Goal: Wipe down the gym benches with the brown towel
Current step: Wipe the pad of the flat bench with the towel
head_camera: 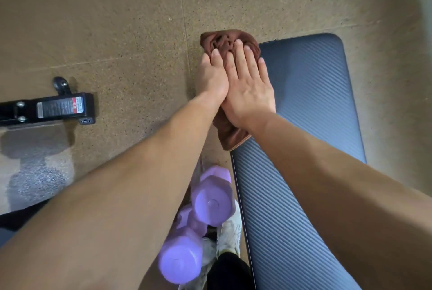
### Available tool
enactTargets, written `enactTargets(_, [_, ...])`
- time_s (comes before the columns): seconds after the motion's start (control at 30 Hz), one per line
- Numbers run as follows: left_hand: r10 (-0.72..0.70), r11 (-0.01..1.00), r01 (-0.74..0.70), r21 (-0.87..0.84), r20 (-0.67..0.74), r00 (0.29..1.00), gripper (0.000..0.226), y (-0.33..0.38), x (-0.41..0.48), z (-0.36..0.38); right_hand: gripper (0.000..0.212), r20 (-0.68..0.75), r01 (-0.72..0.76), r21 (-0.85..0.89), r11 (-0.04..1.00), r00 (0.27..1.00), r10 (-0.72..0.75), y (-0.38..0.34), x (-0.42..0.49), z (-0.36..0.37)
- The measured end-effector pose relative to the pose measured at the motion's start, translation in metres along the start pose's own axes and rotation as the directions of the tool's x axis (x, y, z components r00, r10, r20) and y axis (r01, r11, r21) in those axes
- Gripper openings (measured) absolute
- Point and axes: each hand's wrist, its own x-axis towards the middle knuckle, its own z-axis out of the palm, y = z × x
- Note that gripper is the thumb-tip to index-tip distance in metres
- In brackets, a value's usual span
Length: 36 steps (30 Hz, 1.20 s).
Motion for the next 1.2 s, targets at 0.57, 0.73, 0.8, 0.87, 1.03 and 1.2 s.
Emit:
enactTargets(0.57, [0.267, 0.611, -0.508, 0.608, 0.446, 0.854, 0.053, 0.111, 0.008, 0.115, 0.056, 0.053, -0.053, -0.052, 0.997, 0.997, 0.056, 0.198, 0.041, -0.057])
enactTargets(0.73, [0.394, 0.574, -0.578, 0.58, 0.424, 0.816, 0.049, 0.08, 0.033, 0.067, 0.065, 0.005, -0.14, -0.047, 0.989, 0.99, 0.14, 0.149, 0.039, -0.047])
enactTargets(0.8, [0.401, 0.649, -0.514, 0.562, 0.322, 0.858, 0.05, 0.049, 0.038, 0.038, 0.059, -0.034, -0.09, -0.026, 0.996, 0.995, 0.089, 0.102, 0.037, -0.037])
enactTargets(0.87, [0.463, 0.697, -0.505, 0.508, 0.218, 0.859, 0.048, 0.021, 0.029, 0.016, 0.059, -0.066, -0.072, 0.056, 0.996, 0.995, 0.076, 0.061, 0.031, -0.026])
enactTargets(1.03, [0.562, 0.539, -0.544, 0.643, 0.206, 0.801, 0.053, -0.013, -0.015, 0.005, 0.062, -0.112, -0.036, 0.097, 0.995, 0.993, 0.047, 0.047, -0.018, 0.0])
enactTargets(1.2, [0.576, 0.358, -0.641, 0.679, 0.38, 0.724, 0.048, -0.057, -0.094, 0.017, 0.057, -0.109, -0.117, 0.149, 0.982, 0.985, 0.134, 0.057, -0.123, 0.034])
